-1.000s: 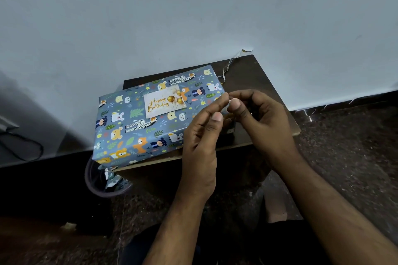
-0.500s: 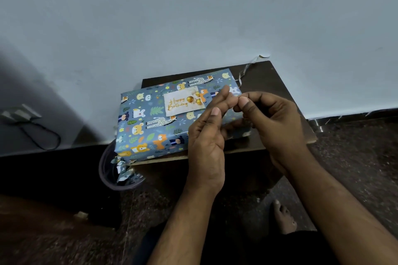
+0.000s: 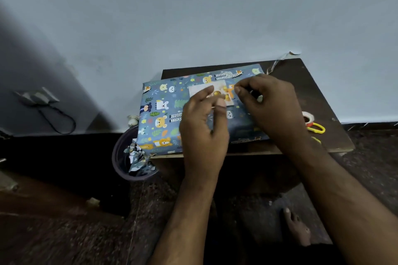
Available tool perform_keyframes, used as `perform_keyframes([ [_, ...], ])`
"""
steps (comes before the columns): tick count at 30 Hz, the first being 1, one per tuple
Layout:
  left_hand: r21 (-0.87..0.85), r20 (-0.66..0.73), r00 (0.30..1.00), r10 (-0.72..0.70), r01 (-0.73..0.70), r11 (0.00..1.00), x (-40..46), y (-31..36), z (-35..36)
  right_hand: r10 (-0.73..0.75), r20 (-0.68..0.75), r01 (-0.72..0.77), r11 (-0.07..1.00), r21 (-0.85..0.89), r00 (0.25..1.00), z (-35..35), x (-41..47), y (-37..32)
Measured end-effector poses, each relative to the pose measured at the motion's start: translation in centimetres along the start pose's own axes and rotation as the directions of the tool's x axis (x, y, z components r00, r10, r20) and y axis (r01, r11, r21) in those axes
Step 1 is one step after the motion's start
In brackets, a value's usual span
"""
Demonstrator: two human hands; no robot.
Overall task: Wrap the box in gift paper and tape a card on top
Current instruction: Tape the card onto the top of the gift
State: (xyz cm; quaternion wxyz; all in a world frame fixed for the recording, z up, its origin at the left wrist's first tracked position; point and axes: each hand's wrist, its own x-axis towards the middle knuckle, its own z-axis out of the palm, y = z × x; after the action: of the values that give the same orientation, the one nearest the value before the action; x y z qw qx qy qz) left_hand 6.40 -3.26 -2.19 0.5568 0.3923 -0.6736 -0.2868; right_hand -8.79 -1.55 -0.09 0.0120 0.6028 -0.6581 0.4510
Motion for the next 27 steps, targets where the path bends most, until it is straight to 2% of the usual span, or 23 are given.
perform_keyframes([
  [3, 0.282, 0.140, 0.990, 0.000, -0.040, 0.959, -0.1, -0.5, 0.5, -0.070, 0.075, 0.076, 0.994, -0.080, 0.995, 0.1, 0.0, 1.0],
  [5, 0.401, 0.173, 0.985, 0.005, -0.075, 0.913, -0.2, -0.2, 0.4, -0.111, 0.110, 0.124, 0.986, -0.111, 0.988, 0.0, 0.0, 1.3],
  [11, 0.356, 0.129, 0.990, -0.051, 0.002, 0.935, 0.0, 1.2, 0.3, -0.170, 0.080, 0.182, 0.968, -0.171, 0.982, 0.5, -0.1, 1.6],
  [21, 0.411, 0.097, 0.995, -0.018, -0.024, 0.911, -0.2, 0.9, 0.6, -0.311, 0.185, 0.349, 0.906, -0.238, 0.932, 0.0, -0.5, 1.6],
  [27, 0.492, 0.158, 0.987, 0.030, -0.105, 0.864, -0.1, 0.5, 0.7, -0.321, 0.231, 0.375, 0.892, -0.251, 0.919, -0.5, -0.6, 1.6],
])
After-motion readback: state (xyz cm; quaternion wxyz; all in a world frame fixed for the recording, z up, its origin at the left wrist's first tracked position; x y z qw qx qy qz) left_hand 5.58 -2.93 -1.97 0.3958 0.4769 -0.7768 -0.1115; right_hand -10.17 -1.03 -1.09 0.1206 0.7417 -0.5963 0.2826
